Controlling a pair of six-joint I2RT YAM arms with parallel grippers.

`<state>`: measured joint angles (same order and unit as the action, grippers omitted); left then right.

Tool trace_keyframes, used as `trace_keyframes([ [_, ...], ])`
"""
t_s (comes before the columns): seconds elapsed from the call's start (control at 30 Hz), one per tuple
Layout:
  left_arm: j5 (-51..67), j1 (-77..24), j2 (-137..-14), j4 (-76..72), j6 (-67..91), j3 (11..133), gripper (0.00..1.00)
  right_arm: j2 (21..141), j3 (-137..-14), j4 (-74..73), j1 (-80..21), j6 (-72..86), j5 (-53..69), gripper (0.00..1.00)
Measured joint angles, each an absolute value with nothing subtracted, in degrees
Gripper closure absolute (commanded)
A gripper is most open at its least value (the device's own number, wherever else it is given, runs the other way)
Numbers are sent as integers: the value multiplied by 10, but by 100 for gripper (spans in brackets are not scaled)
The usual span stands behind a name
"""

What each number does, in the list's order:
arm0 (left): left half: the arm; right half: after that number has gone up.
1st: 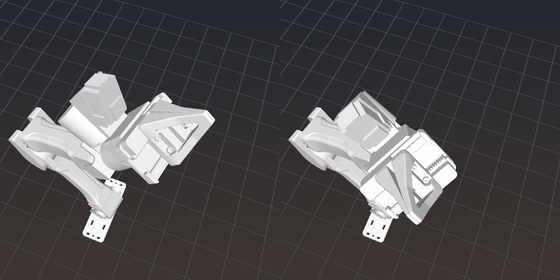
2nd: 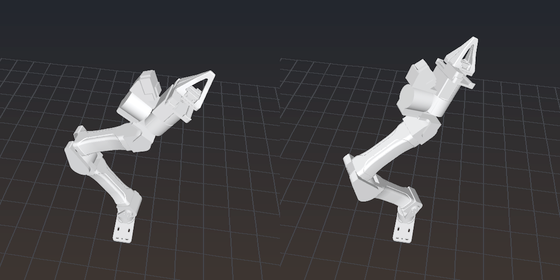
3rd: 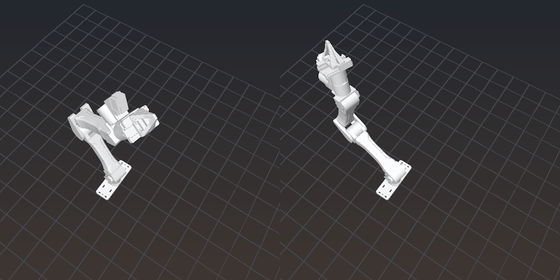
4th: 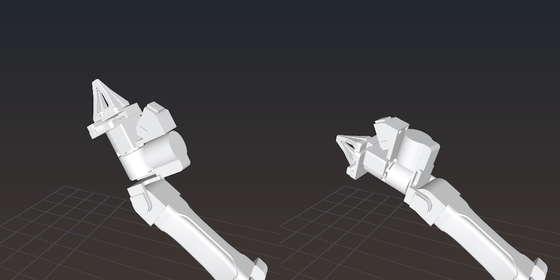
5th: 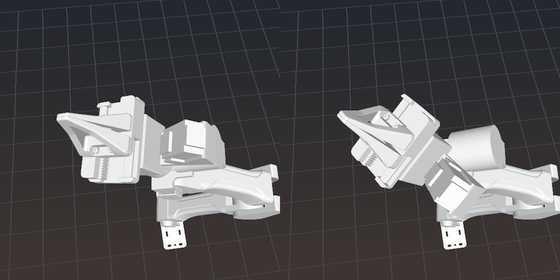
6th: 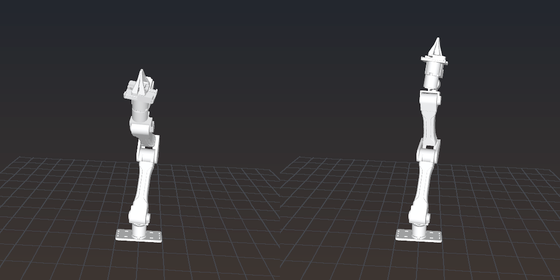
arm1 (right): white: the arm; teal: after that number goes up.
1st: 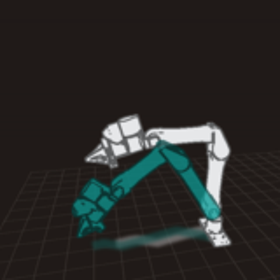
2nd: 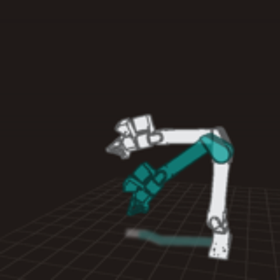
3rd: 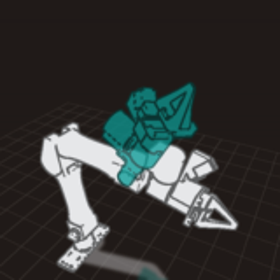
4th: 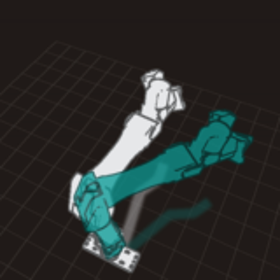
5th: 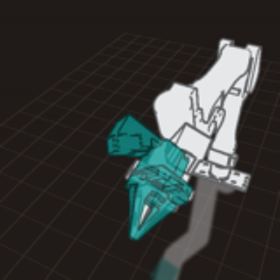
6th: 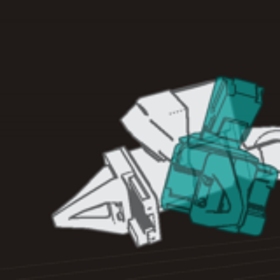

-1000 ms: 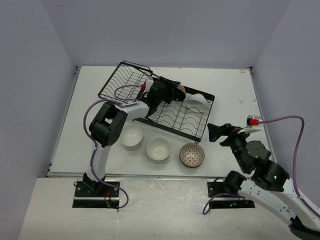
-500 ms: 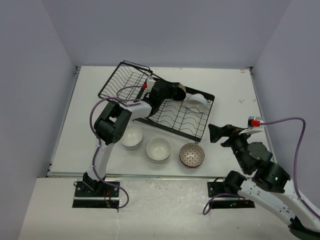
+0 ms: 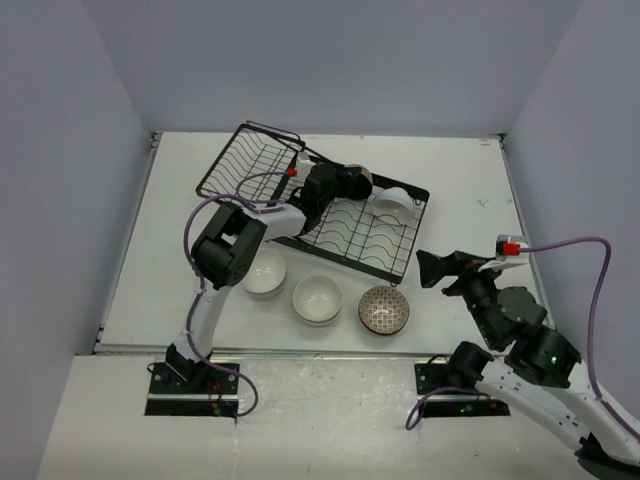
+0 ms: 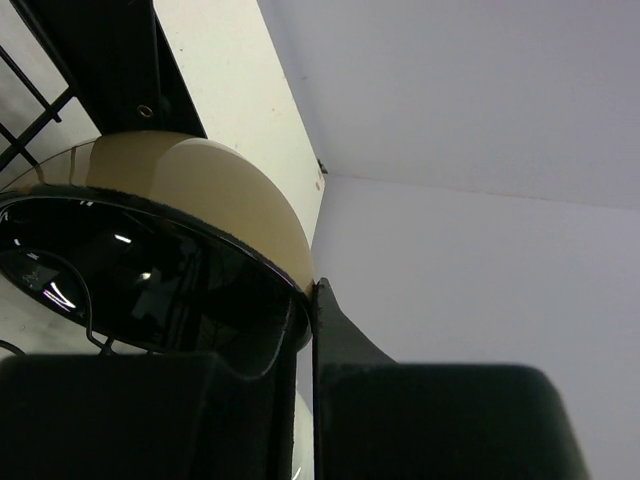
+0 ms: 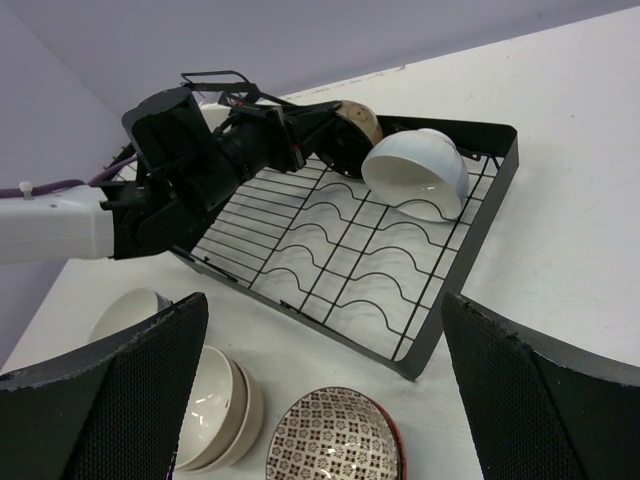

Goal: Unload the bowls from the dish rack

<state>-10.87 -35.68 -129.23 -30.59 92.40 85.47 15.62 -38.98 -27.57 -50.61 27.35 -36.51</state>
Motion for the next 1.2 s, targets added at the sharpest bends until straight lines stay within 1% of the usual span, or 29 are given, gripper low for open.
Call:
trace_keyframes([
  [0.4, -86, -356, -1294, -398, 873, 813, 100, 156, -389, -276, -506, 270, -365, 1],
  [0.7, -55, -356, -1294, -414, 771, 813, 100, 150, -389, -275, -506, 270, -365, 1],
  [1.2, 13, -352, -1323, -497, 707, 822, 100, 150, -389, -276, -506, 270, -365, 1],
])
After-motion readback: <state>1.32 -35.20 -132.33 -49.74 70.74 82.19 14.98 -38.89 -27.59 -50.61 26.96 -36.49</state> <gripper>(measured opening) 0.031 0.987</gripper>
